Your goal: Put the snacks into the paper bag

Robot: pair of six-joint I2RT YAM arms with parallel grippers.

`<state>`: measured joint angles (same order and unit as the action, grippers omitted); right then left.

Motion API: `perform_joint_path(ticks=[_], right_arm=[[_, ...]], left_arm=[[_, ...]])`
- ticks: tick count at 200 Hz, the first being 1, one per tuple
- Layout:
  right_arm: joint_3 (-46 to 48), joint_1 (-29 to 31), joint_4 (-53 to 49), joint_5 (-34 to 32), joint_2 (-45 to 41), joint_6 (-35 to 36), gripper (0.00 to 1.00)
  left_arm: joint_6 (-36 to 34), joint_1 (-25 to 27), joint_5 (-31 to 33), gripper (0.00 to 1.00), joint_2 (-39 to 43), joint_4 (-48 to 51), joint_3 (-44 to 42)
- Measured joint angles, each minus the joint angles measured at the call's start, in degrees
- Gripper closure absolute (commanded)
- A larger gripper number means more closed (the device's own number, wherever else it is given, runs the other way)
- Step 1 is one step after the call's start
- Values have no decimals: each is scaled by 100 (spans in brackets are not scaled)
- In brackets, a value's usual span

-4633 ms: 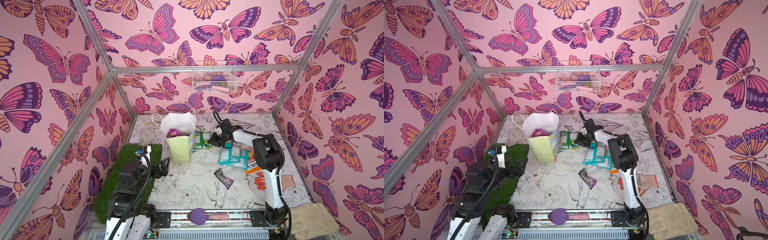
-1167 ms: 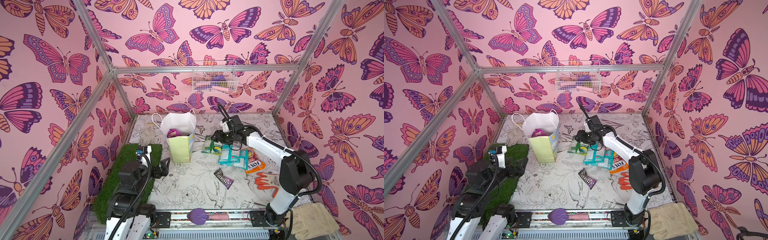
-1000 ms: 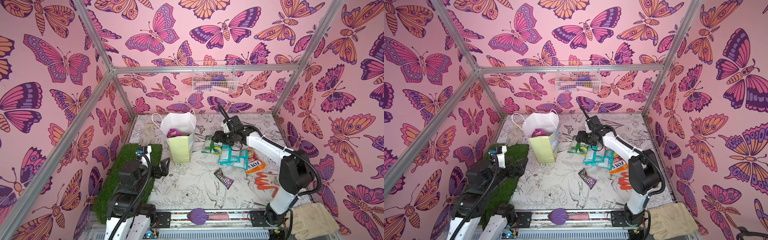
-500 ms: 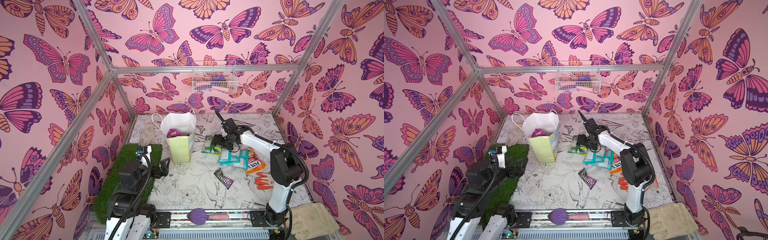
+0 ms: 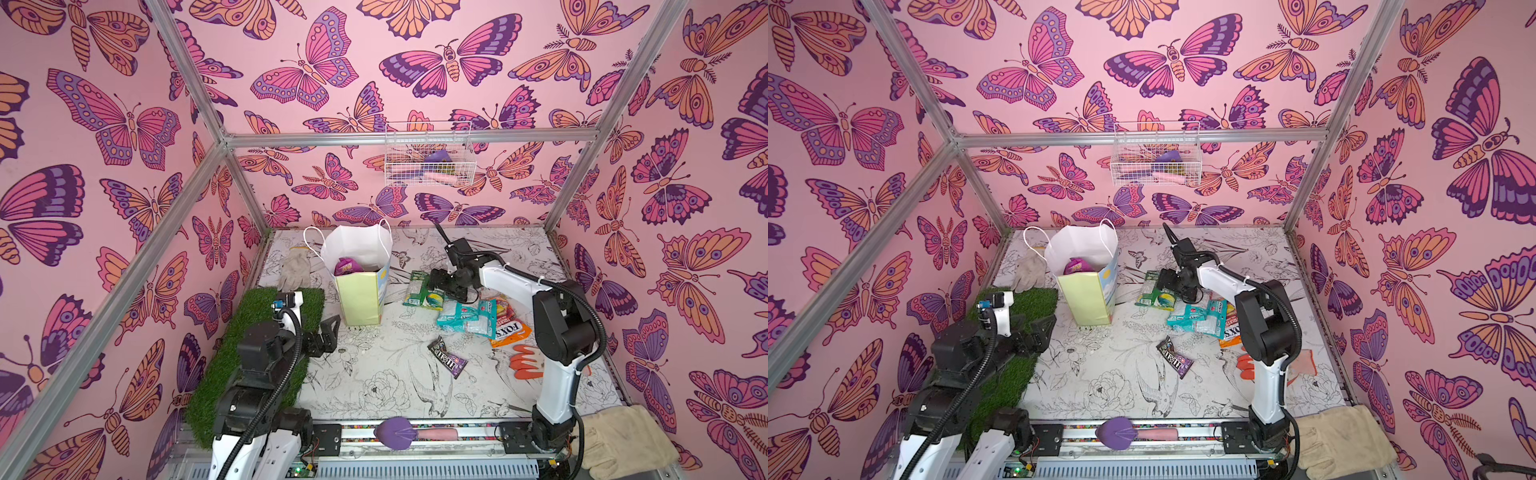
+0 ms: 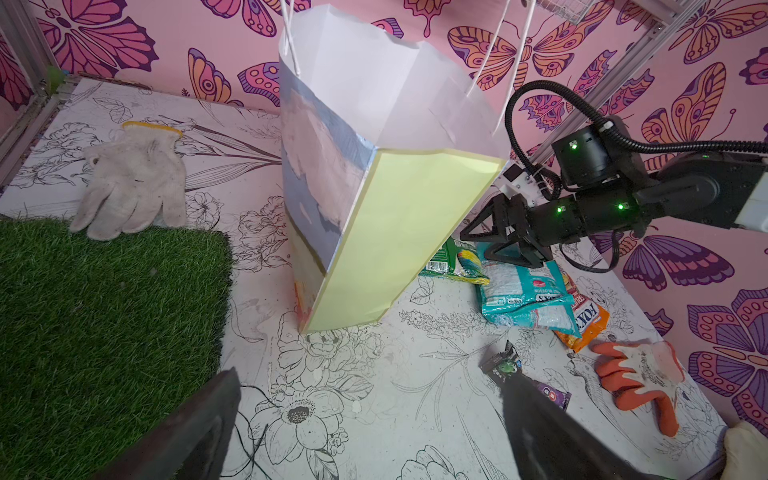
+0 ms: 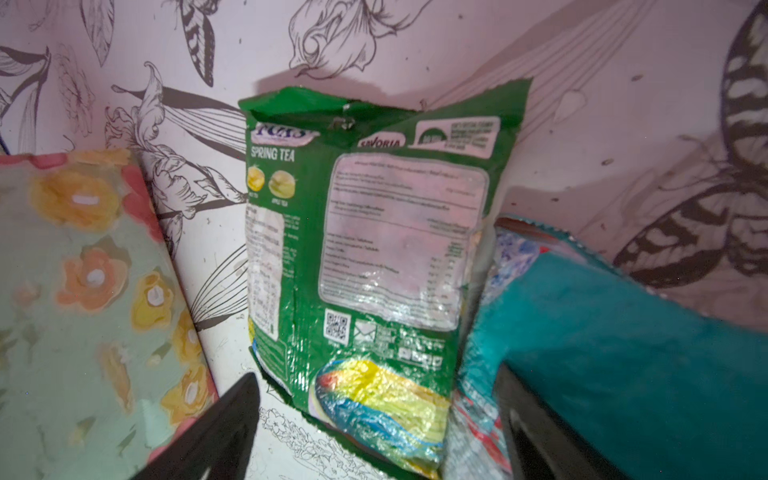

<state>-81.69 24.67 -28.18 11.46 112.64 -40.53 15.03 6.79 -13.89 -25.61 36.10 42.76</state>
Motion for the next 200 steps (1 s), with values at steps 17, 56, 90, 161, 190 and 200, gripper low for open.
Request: perform_joint_path(ticks=[17, 56, 90, 161, 190, 200], right_arm=[[0, -35, 52, -7, 52, -13, 12], [17, -63, 374, 166, 273, -15, 16], [138, -68, 647, 369, 289, -17, 19], [758, -111, 1888, 946, 295, -297, 21], [1174, -157, 2706, 1161, 210, -522, 19], [1300, -175, 2988, 1248, 199, -623, 19]], left_arm=[[0, 0, 0, 0, 0, 0, 0], [0, 2, 0, 0, 0, 0, 0], [0, 4, 0, 0, 0, 0, 0], [0, 4, 0, 0, 0, 0, 0], [0, 4, 0, 0, 0, 0, 0], [0, 4, 0, 0, 0, 0, 0]])
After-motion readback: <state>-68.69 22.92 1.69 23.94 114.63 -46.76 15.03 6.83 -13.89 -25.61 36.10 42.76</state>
